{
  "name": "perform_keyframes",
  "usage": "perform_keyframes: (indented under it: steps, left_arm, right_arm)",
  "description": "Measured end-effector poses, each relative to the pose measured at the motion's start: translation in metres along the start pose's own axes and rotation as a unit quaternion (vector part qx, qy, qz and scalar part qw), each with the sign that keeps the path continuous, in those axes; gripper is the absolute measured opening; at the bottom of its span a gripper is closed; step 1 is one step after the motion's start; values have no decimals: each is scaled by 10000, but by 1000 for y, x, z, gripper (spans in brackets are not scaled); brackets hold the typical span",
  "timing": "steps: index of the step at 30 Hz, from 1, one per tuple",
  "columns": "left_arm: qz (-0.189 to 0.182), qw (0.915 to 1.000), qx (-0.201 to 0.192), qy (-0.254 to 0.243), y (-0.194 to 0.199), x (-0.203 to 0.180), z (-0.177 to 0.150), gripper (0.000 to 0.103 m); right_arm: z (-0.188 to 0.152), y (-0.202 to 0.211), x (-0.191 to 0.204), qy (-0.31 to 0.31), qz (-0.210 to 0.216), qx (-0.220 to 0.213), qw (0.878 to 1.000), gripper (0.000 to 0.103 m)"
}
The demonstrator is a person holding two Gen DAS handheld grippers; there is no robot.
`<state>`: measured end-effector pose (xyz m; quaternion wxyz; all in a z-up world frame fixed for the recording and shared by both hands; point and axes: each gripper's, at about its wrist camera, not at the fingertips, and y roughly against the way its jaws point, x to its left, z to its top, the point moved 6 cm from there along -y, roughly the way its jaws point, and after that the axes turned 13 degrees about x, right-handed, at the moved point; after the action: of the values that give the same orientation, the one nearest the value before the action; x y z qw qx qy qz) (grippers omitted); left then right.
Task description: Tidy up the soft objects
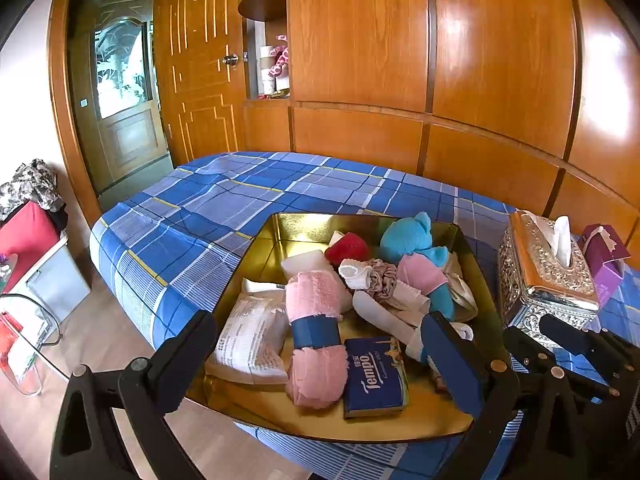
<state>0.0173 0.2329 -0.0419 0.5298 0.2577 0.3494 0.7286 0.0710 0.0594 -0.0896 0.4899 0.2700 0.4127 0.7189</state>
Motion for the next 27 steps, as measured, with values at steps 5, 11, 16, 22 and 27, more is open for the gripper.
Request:
perform_keyframes:
  steps: [5,11,16,22,27]
  left_arm:
    - [-28,10000,25,-4,0,-1,-1,103]
    - [-37,10000,40,-14,-1,-2,-1,103]
    - [-48,10000,48,-16,-1,-3,-2,103]
    - [-62,10000,55,-14,-1,-4,-3,103]
    - [-68,10000,63,-28,-2,-4,-3,103]
  right_arm:
    - [-1,-1,-1,-6,-20,1,10000,46]
    - [-1,0,-2,-18,-12,3,10000,46]
    - [-1,0,-3,-37,-17,8,10000,46]
    - [-2,0,-3,-42,-22,10,10000,46]
    - [-3,-1,-4,-61,-28,29,10000,46]
